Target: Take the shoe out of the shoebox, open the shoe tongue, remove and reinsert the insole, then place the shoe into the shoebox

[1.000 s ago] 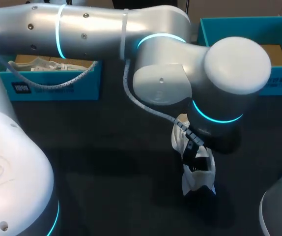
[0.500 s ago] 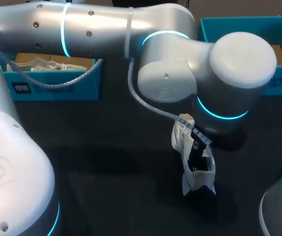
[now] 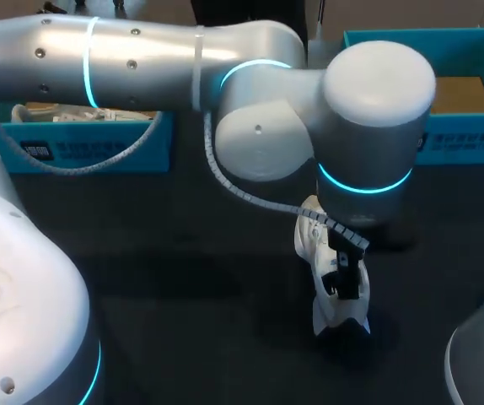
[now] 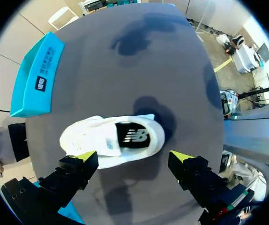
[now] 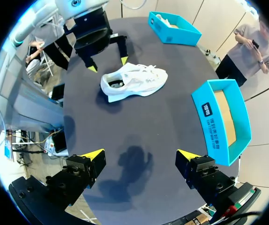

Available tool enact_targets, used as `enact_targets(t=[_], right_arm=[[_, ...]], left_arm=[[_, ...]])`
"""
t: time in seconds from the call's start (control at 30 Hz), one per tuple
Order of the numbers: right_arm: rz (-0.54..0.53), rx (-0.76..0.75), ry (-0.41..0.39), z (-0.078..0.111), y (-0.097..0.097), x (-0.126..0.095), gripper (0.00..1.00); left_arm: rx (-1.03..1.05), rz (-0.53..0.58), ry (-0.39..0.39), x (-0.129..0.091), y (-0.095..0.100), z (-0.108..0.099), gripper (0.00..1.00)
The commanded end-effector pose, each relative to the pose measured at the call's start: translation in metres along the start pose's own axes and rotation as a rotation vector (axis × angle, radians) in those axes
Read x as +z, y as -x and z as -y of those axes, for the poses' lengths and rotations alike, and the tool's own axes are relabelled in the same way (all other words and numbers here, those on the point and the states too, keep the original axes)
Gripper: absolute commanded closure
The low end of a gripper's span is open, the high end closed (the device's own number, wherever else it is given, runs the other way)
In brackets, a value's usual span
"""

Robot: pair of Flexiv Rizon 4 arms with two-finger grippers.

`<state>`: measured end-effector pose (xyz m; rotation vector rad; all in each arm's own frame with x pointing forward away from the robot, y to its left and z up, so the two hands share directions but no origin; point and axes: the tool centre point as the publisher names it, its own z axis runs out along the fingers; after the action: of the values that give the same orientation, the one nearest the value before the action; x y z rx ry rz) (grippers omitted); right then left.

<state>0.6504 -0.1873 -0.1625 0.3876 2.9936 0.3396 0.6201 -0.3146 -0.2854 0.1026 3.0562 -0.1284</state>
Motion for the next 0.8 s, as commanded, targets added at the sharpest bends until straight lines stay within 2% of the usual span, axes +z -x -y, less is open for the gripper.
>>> enact_targets(t=[0.03,0.2,0.3,0.47,0.8], right_arm=[[-0.004,0.001,-0.003,-0.001,0.002,0.0,0.0],[-0.004,0.001,-0.003,-0.001,0.002,0.0,0.0],[-0.004,0.001,-0.003,-0.001,0.002,0.0,0.0],[-0.004,0.001,-0.003,-0.001,0.002,0.0,0.0],[-0.004,0.001,-0.003,-0.001,0.002,0.0,0.0]], left_arm=[[0.011,-0.011,-0.029,0.012,-0.011,0.001,0.0],[0.033,-0.006,-0.042,0.027,-0.027,0.009,0.0],[0.015,-0.006,-0.03,0.035,-0.036,0.011,0.09],[-0.021,-0.015,-0.016,0.046,-0.045,0.014,0.11],[-0.076,-0.023,-0.009,0.075,-0.046,0.013,0.18]])
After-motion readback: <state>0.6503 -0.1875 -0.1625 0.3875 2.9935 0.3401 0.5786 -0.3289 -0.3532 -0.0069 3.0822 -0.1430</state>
